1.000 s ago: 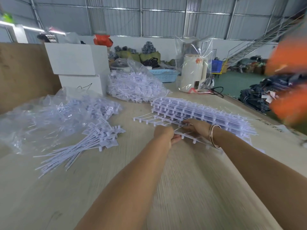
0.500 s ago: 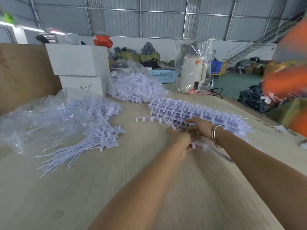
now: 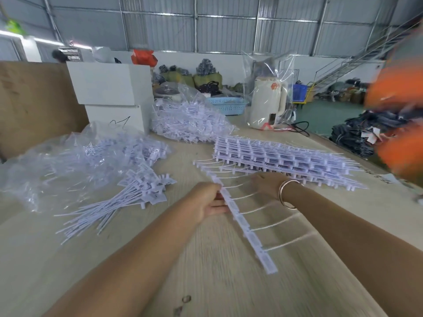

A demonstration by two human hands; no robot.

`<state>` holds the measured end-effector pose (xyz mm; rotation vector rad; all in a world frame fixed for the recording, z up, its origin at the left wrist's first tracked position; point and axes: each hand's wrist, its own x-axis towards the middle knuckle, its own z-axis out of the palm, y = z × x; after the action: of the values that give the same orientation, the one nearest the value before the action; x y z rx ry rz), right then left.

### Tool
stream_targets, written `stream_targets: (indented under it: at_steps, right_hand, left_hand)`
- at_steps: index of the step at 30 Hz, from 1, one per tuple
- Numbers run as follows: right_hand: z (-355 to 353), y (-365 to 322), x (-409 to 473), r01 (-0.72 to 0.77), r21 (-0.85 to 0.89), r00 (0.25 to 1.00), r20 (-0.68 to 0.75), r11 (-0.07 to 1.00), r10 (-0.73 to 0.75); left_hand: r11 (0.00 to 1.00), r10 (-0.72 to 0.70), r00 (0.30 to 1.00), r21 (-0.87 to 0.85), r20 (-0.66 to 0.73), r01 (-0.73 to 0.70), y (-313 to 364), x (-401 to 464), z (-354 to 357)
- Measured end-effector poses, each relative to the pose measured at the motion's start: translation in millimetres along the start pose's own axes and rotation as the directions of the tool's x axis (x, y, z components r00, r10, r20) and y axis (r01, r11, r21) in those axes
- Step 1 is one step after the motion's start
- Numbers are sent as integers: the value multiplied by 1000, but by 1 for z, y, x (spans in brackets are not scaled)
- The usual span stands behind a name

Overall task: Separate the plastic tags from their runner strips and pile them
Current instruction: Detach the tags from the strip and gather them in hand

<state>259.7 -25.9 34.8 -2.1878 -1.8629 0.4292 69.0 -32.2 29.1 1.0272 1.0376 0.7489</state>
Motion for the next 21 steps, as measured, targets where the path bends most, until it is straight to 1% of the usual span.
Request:
stream_targets:
  at_steps: [2,4,5,8,9,11,13,15,17,18,19,21]
  right_hand:
    - [3,-13,-4,52,78,998,-36,996,-49]
    - [11,-30,-12,126,132,992,9,983,-129]
    - [15,-38,-17,162,126,985,35,979,-168]
    - [18,-55,-35,258,98,964,33,961,-263]
    - [17,-59,-40,279,104,957,45,955,-285]
    - [13,-68,-52,291,148,944,118,945,-309]
    - [6,-76,-60,270,210,928,205,940,-313]
    - [-2,-78,-62,218,305,932,215,927,-290]
    - [-10,-75,-60,139,488,963,137,862,-233]
    - [-12,-71,-58,120,559,979,72,821,-192]
    - [-13,-67,-56,121,595,989,-7,795,-146]
    - [-11,-57,-50,157,590,983,-175,792,-65]
  left_hand:
    - [999,-14,999,-49,-33,12,4,2,-5]
    - [999,-22,999,-41,-49,20,7,3,-6]
    - [1000,-17,998,-21,-57,16,8,5,-7]
    - [1000,5,997,27,-83,-3,11,7,-15]
    - [999,15,994,44,-112,-10,12,6,-20]
    - [996,36,984,92,-173,-20,14,4,-32]
    - [995,32,987,100,-158,-16,16,-1,-41]
    - [992,56,987,116,-152,-38,18,-5,-45]
    - [983,94,983,169,-159,-66,21,-9,-49]
    - [976,107,982,203,-158,-74,23,-11,-53]
    - [966,122,981,245,-151,-82,26,-15,-57]
    - [931,139,985,352,-106,-93,31,-23,-68]
